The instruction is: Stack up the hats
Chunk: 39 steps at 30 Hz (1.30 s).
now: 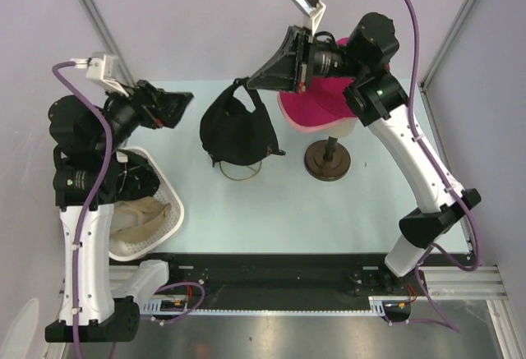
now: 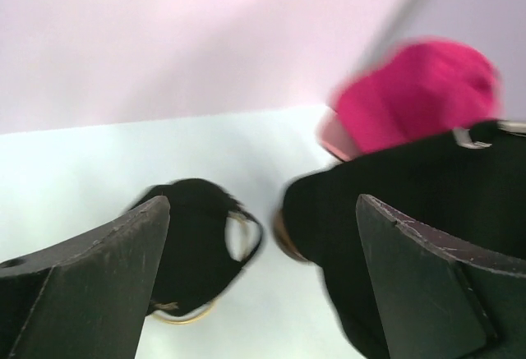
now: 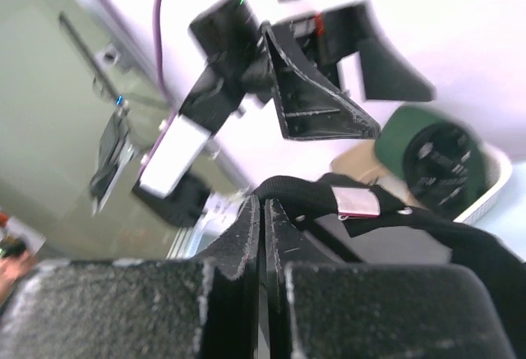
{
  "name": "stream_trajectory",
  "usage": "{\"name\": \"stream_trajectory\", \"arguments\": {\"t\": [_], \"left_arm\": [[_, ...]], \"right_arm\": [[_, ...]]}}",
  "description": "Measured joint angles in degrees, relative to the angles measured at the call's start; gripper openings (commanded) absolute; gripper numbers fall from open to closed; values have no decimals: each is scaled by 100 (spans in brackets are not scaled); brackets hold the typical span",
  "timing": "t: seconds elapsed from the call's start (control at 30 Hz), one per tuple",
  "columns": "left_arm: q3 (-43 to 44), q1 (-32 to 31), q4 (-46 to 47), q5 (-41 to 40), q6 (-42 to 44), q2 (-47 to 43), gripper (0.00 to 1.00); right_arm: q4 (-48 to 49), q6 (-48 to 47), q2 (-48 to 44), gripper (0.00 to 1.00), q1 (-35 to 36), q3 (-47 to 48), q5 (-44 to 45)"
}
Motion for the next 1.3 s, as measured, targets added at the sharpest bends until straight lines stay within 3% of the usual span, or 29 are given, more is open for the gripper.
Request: {"name": "stream_trajectory", "arguments": {"t": [0.1,0.2,0.37,0.5,0.7,0.9,1.1,1.3], "left_arm": [[66,111,-149,-1137,-103,11,100],[44,131,-109,-1650,-317,-13,100],[-186,131,284,-1840,-767,-63,100],[-238,131,459,-1832,-870,28,100],[-350,44,625,-1679,-866,127,100],[-1014,-863,1082,-1537,-1132,197,100],[-2446,-2175,2245,-1412,-2096,409,100],[-3069,-2739,3523,-1390,-2979,872,91]], "right_arm": [[306,223,299,0,-181,354,203],[610,461,450,0,-461,619,400],[1360,850,415,0,-1360,629,632],[2212,1384,203,0,-2216,9,754],[2815,1766,-22,0,-2927,-800,868],[3257,1947,-343,0,-3364,-1626,887],[3403,2020,-511,0,-3755,-2135,885],[3401,2017,-542,0,-3807,-2205,885]]}}
